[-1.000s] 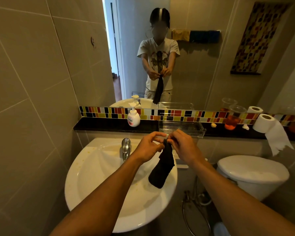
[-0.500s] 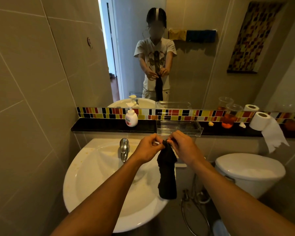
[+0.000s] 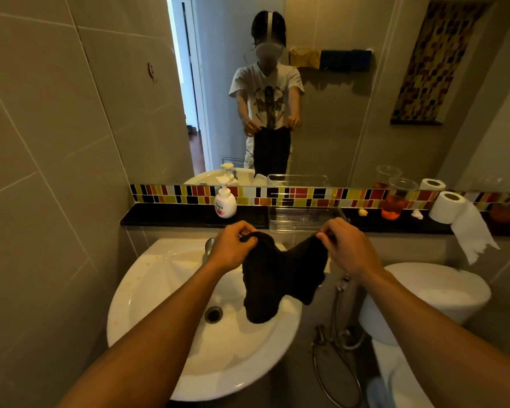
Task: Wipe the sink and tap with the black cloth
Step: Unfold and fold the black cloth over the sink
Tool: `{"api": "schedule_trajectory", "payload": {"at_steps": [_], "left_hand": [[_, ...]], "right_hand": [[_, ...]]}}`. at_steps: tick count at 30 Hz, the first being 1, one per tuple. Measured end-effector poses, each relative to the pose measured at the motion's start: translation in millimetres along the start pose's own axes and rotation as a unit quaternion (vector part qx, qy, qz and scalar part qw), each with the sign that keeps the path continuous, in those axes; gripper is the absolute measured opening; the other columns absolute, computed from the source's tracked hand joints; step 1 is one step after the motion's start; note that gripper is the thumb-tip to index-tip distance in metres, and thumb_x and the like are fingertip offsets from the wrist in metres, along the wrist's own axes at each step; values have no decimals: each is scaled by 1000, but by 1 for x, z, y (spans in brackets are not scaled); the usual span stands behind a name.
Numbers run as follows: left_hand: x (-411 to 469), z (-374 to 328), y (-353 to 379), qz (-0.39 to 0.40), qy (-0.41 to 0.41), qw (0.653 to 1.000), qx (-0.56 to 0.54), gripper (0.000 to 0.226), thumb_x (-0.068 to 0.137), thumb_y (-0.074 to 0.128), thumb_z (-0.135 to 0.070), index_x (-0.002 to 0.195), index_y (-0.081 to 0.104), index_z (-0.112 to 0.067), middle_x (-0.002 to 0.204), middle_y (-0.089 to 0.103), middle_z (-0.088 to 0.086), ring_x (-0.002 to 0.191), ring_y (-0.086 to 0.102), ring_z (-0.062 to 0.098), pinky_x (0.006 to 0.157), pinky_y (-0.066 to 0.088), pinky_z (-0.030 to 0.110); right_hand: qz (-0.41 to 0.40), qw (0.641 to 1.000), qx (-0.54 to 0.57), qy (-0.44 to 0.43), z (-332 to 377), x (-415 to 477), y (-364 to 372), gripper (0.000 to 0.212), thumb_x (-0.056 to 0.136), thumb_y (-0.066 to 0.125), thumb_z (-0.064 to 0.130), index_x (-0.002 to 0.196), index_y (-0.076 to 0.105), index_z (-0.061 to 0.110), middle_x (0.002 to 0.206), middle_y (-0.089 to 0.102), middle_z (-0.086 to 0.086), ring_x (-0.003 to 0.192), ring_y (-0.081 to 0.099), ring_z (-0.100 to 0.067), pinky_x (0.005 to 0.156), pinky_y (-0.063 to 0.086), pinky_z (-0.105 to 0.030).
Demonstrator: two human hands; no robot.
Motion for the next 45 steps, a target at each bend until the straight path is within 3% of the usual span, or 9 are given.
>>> {"api": "schedule_trajectory", "payload": {"at_steps": [5, 14, 17, 21, 27, 30, 36, 40, 45], "left_hand": [[2, 9, -16, -20, -15, 999, 45, 11, 86, 64, -17, 96, 62, -21, 93, 66, 2, 90, 64, 17, 83, 54, 35], [-3, 31, -6, 113, -40, 986, 118, 10, 83, 70, -20, 91, 67, -24, 94, 68, 2, 93, 63, 18, 88, 54, 39], [-13, 32, -6, 234, -86, 962, 112, 18, 85, 68, -16, 102, 68, -13, 97, 64, 1, 95, 61, 17, 76, 48, 21], [-22, 47, -5, 357, -160, 911, 127, 25, 83, 69, -21, 108, 69, -18, 110, 67, 5, 103, 61, 21, 81, 49, 25], [-34, 70, 12, 408, -216, 878, 125, 10, 80, 73, -22, 90, 72, -24, 87, 70, -1, 86, 63, 16, 84, 53, 30], [-34, 78, 22, 402, -226, 877, 136, 17, 82, 71, -22, 99, 71, -19, 82, 67, -3, 78, 61, 13, 87, 52, 33], [-27, 94, 48, 341, -179, 903, 192, 19, 87, 66, -19, 103, 69, -11, 71, 60, -3, 62, 56, 9, 60, 45, 21], [-13, 117, 66, 278, -155, 919, 234, 15, 86, 66, -23, 98, 71, -15, 91, 67, 2, 84, 61, 18, 77, 49, 28], [3, 137, 83, 205, -150, 928, 274, 12, 84, 66, -30, 92, 70, -23, 101, 71, 4, 90, 65, 21, 81, 53, 34]], "right_hand": [[-10, 999, -14, 36, -23, -10, -9, 4, 91, 59, 27, 90, 55, 25, 85, 53, 9, 75, 52, -4, 61, 41, -18], [146, 982, 26, 116, -50, -36, -1, 9, 91, 59, 26, 83, 59, 26, 78, 58, 5, 73, 54, -9, 58, 35, -22], [282, 936, 95, 189, -61, -47, -2, 13, 90, 62, 27, 78, 64, 26, 78, 63, 2, 70, 58, -9, 65, 43, -27], [439, 840, 139, 288, -76, -69, 3, 16, 85, 69, 30, 72, 70, 21, 76, 59, -4, 66, 57, -16, 75, 55, -38], [507, 769, 143, 361, -78, -95, 21, 12, 81, 73, 25, 82, 70, 13, 75, 55, -5, 65, 49, -13, 61, 54, -27], [520, 752, 149, 376, -85, -106, 33, 14, 83, 71, 27, 82, 68, 13, 69, 54, -2, 62, 49, -12, 64, 52, -27], [480, 789, 99, 372, -101, -118, 69, 14, 88, 65, 28, 82, 67, 16, 70, 61, -2, 60, 57, -11, 61, 50, -24], [361, 875, 54, 319, -123, -113, 100, 23, 91, 61, 26, 68, 62, 24, 69, 61, 1, 68, 59, -12, 64, 45, -25], [259, 903, 50, 340, -138, -98, 123, 17, 92, 57, 19, 76, 63, 22, 85, 66, -6, 81, 61, -17, 71, 45, -29]]}}
Point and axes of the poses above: each hand's wrist, its own x-axis towards the middle knuckle, its own y-axis out of the palm, z = x × y, the point moved 2 cm from there along x, towards the middle knuckle
